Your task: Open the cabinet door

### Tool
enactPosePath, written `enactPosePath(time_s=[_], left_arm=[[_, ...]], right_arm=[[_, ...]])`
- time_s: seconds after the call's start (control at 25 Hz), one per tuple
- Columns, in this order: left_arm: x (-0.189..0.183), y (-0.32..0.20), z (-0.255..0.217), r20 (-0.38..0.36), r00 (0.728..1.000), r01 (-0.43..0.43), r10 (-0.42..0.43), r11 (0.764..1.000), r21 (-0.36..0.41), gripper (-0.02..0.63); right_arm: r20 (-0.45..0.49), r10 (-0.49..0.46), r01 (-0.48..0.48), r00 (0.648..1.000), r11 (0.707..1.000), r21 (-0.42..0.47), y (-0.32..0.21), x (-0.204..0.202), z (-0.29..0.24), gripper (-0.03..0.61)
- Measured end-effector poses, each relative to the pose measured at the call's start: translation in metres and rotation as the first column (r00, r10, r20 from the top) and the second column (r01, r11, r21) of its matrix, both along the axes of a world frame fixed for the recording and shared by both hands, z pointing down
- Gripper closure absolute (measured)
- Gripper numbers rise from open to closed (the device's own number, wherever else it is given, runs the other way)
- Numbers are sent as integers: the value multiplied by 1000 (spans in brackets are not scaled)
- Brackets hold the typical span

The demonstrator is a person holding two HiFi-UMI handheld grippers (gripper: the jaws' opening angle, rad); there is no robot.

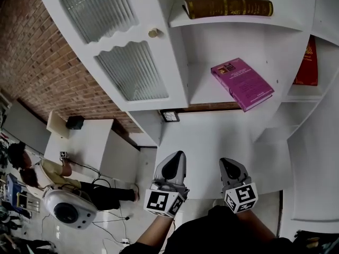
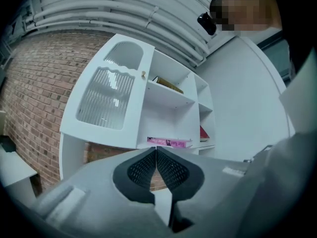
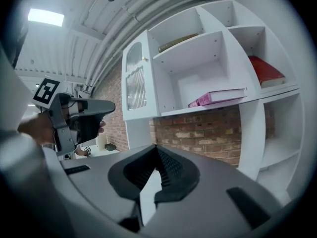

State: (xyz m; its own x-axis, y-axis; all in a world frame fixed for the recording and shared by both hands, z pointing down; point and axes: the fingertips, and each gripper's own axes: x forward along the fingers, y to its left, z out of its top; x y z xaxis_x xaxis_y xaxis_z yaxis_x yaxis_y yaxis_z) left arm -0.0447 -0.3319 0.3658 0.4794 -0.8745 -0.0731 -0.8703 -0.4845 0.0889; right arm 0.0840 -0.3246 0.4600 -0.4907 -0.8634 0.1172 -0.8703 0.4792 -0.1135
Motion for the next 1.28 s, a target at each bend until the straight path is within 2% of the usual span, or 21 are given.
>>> enactPosePath(time_s=[0.28,0.52,0.76,0.88,1.12,1.28], left_arm=[[28,-38,-12,10,1000,-4,4,1000,-12,592],[36,-57,-17,33,999,40,-40,999,0,592],[36,-64,-23,40,999,22,-22,1000,-7,592],[37,-68,-36,40,999,2,-3,999,36,592],[26,-75,-59,57,998,9,-14,997,70,592],[15,-80,-77,53,999,0,-5,996,93,592]], right_arm=[[11,-80,80,997,997,-10,-36,8,10,577],[11,-158,158,987,987,10,-55,1,6,577],[35,-208,206,978,978,44,-59,-12,-12,577],[43,-206,203,978,977,63,-64,-21,-21,577],[44,-184,180,982,979,93,-75,-32,-42,577],[97,-156,149,983,986,72,-86,-38,-53,577]])
